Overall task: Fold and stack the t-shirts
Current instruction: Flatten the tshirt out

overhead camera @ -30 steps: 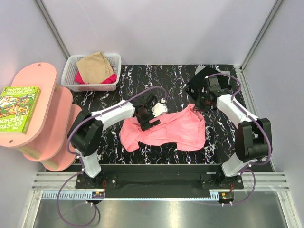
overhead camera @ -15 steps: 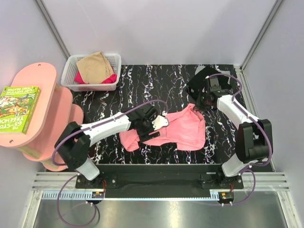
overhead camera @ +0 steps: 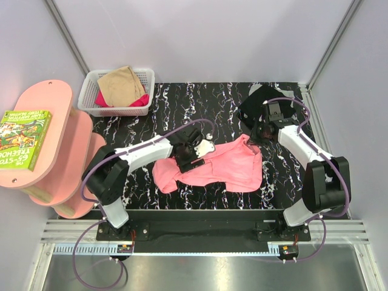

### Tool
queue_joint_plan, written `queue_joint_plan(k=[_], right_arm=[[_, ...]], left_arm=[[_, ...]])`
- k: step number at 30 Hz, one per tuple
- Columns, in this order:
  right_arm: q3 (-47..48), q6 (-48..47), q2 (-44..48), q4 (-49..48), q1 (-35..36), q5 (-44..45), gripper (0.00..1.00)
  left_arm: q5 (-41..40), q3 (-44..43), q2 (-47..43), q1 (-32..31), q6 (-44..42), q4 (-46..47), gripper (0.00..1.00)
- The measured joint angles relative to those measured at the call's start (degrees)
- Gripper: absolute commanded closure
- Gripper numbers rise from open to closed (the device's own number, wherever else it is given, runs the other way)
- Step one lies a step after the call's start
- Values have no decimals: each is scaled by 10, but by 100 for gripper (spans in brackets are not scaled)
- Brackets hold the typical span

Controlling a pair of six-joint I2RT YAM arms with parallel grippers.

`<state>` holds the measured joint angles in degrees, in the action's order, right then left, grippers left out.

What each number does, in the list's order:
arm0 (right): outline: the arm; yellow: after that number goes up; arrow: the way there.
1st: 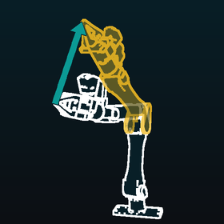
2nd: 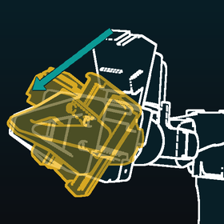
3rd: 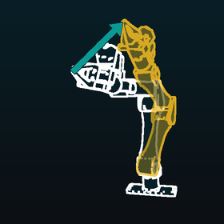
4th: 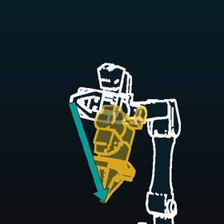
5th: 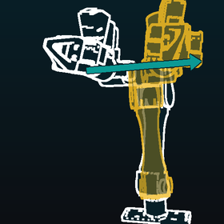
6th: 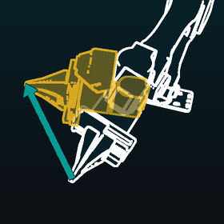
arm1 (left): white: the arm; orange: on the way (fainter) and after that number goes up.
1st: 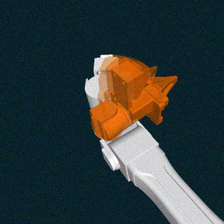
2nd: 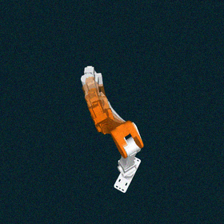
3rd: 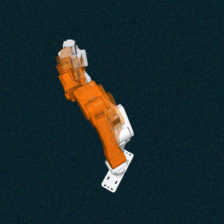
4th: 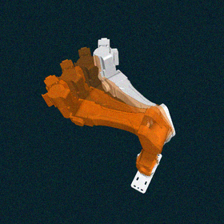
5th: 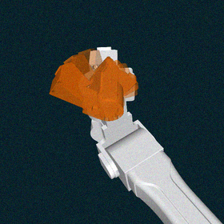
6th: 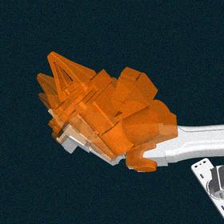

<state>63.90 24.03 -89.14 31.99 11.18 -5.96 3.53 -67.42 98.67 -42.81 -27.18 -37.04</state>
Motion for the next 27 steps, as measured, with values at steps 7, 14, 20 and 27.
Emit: queue_joint_plan(k=[7,14,20,27], right_arm=[[-9,0,4,-6,0,-8,100],[-9,0,4,-7,0,-8,100],[-9,3,4,-8,0,-8,100],[-9,9,4,-9,0,-12,100]], left_arm=[[-5,-8,6,17,-2,7,34],[-5,-5,9,17,-2,9,39],[-2,15,9,15,2,11,69],[-5,24,9,12,3,13,100]])
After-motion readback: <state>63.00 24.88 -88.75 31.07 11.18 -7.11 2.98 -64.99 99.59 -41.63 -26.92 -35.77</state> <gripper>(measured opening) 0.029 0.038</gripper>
